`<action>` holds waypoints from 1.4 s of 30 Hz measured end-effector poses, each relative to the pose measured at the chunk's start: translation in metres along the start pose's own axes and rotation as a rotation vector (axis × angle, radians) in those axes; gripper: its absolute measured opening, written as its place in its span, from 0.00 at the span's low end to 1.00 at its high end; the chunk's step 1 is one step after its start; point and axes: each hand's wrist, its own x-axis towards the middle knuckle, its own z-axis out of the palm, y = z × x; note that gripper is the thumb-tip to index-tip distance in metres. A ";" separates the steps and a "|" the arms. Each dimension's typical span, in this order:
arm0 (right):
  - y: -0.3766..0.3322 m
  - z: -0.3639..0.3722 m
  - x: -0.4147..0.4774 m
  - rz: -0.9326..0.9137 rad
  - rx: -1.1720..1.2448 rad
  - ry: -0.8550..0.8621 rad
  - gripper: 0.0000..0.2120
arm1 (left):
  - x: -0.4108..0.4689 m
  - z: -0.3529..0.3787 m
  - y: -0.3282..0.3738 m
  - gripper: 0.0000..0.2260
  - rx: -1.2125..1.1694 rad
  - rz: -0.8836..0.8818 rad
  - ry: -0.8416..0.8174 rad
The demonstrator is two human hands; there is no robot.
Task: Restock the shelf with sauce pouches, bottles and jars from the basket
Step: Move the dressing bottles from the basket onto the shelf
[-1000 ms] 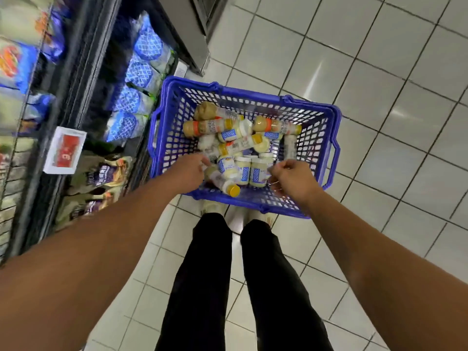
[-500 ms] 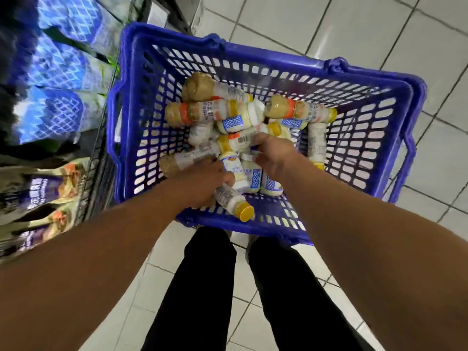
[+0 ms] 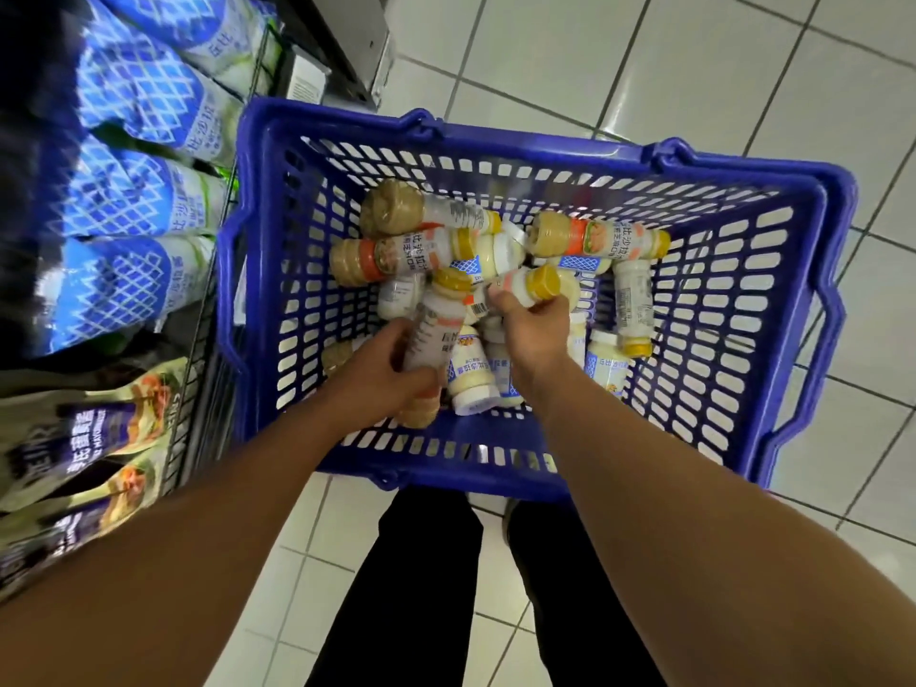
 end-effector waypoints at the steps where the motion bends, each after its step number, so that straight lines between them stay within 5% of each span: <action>1: 0.002 -0.005 -0.004 -0.087 -0.067 -0.028 0.20 | -0.002 0.001 0.002 0.15 -0.026 -0.026 0.043; 8: -0.017 -0.049 -0.038 -0.354 -0.121 -0.105 0.14 | -0.024 0.008 0.029 0.19 -0.169 -0.070 0.118; 12: -0.052 -0.066 -0.061 -0.267 0.087 -0.149 0.12 | -0.038 0.013 0.048 0.23 -0.206 -0.080 0.118; 18: -0.089 -0.082 -0.122 -0.116 0.241 -0.262 0.22 | -0.072 0.024 0.092 0.08 -0.383 -0.009 0.019; 25: -0.117 -0.103 -0.216 0.090 0.370 -0.348 0.29 | -0.135 0.040 0.154 0.14 -0.508 0.019 0.023; 32: -0.175 -0.128 -0.323 -0.012 0.319 -0.465 0.21 | -0.228 0.039 0.238 0.16 -0.480 0.063 -0.004; 42: -0.269 -0.139 -0.457 -0.133 0.259 -0.589 0.26 | -0.362 0.034 0.342 0.08 -0.611 0.164 0.134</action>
